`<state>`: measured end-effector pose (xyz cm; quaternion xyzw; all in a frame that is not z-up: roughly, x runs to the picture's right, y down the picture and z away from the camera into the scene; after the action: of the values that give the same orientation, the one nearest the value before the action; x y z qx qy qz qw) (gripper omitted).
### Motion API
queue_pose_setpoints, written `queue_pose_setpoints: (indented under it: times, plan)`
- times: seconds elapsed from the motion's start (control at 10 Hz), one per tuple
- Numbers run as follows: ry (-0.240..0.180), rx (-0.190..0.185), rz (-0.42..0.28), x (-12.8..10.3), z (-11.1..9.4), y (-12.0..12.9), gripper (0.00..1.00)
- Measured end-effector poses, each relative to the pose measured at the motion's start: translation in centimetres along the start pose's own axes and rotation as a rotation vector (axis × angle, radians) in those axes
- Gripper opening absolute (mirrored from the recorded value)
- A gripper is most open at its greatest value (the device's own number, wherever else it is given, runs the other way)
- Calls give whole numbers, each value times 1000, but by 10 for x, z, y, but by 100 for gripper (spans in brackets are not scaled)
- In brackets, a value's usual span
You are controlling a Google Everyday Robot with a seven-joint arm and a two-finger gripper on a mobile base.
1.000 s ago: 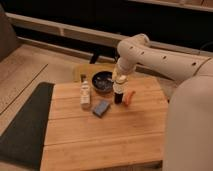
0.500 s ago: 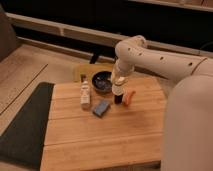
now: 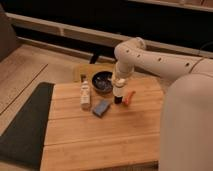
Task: Place the ceramic cup over the eraser
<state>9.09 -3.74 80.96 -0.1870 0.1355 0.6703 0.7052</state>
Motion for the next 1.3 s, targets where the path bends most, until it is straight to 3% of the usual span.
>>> queue_pose_setpoints:
  times: [0.4, 0.7, 1.3]
  plan:
    - [63, 64, -1, -2, 30, -6, 0]
    - [102, 77, -20, -10, 55, 11, 0]
    - [149, 67, -20, -13, 80, 26, 0]
